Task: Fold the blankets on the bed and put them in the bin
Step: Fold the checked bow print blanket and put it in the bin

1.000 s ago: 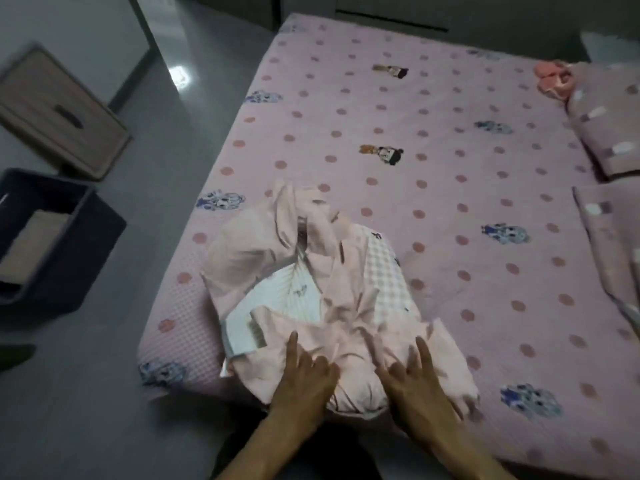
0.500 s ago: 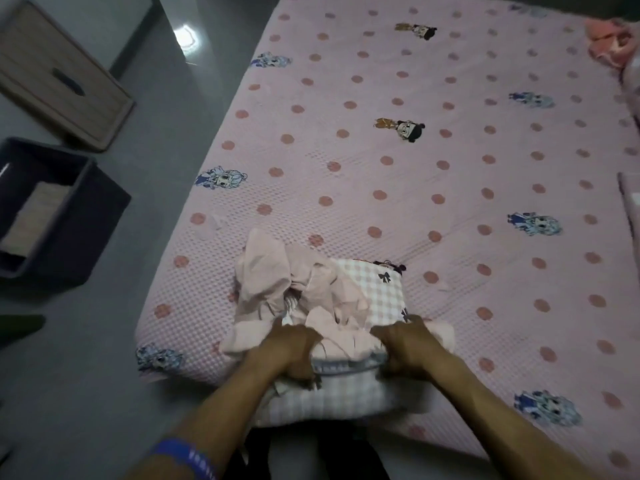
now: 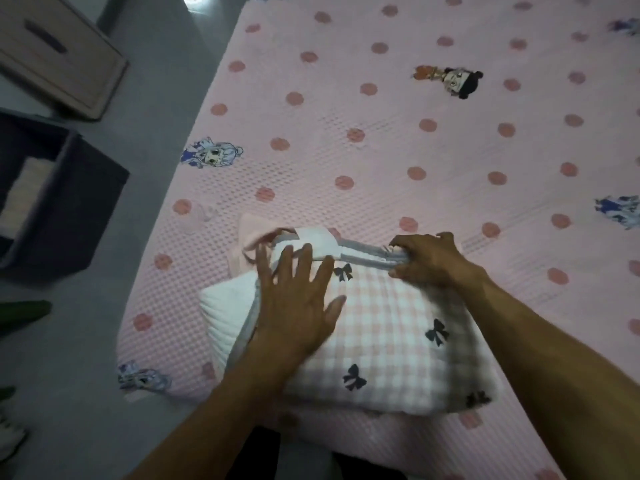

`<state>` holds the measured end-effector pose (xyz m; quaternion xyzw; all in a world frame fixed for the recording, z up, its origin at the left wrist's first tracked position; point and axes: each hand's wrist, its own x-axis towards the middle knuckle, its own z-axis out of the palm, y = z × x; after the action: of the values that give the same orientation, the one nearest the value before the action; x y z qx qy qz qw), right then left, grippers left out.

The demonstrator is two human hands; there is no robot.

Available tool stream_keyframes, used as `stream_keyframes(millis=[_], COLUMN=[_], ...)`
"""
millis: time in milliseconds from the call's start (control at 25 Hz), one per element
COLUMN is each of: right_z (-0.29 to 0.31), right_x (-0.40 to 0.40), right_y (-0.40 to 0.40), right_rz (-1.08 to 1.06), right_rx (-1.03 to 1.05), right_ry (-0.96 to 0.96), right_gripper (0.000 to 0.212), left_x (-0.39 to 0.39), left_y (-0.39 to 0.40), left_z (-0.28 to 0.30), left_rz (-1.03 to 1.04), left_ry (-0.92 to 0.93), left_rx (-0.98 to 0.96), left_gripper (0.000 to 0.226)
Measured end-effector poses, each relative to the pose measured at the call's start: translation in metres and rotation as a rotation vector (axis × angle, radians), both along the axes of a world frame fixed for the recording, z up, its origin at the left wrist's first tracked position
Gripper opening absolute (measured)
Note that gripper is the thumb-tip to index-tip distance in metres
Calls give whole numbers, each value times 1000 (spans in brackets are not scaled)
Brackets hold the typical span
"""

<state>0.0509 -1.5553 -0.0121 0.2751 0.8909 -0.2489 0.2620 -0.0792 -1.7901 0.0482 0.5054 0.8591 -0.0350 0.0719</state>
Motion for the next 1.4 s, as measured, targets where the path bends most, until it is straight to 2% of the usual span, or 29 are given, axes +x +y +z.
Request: stream_keyframes(millis=[120,160,280,360,440,560,600,680,760,840,880,920,960,1040,1120,1160,1200,1240,1280,1320,1360,1400], right_z=[-18,-22,-24,-28,-41,-60,-64,-69,-70,-66,-64,-63,-63,-62,-60,-59,-59,-60,-61,-62,-62,-62], right_x=[8,9,4,2,13,31,32,31,30,29,27,26,27,26,25,25,26,27,29,29,28,27], right_y=[-2,-9,-61,-104,-126,-128,-127,-126,-124,-121,-122,-125,-126,-123,-119,-119,-118,-118,-119,-120,-121,-120], right_rz=[-49,-70,-99,-92,-33,-7,-10,-14,-7,-5,-10,-12,-9,-4,-13,-21,-25,-26,-22,-17,-9,-3], right_rx=[-16,58,476,522,525,557,555,539,529,527,528,535,543,541,561,571,579,585,597,611,624,633], right_ry=[-20,1,124,238,266,209,206,198,196,196,188,182,179,163,153,152,154,158,160,162,162,161], right_gripper=[34,33,38,53,60,66,65,64,65,67,67,67,67,66,63,61,60,60,60,60,60,59], left_x=[-8,-17,-40,-50,-42,-3,9,16,3,-15,-27,-39,-56,-102,-146,-159,-166,-169,-167,-159,-148,-133], left_y=[-42,-40,-22,-20,-25,-58,-79,-132,-166,-163,-149,-128,-101,-41,0,7,7,4,-2,-10,-20,-29], left_z=[-41,-56,-92,-105,-99,-69,-59,-44,-37,-34,-32,-31,-30,-20,-22,-32,-42,-53,-63,-67,-65,-58], left_rz=[117,149,147,101,110,192,267,484,901,1351,1375,1291,1202,1201,1175,1156,1143,1112,1048,1014,998,975], left_ry=[-26,-29,-86,-78,-68,-24,5,49,-89,-385,-553,-708,-864,-1080,-1280,-1394,-1434,-1322,-1072,-756,-534,-429], left_rx=[-121,-153,-210,-184,-97,133,163,90,75,255,390,509,583,676,559,415,231,66,-73,-105,-3,189], left_gripper=[75,76,74,70,66,59,62,68,60,33,22,14,14,20,18,17,18,21,29,37,39,36])
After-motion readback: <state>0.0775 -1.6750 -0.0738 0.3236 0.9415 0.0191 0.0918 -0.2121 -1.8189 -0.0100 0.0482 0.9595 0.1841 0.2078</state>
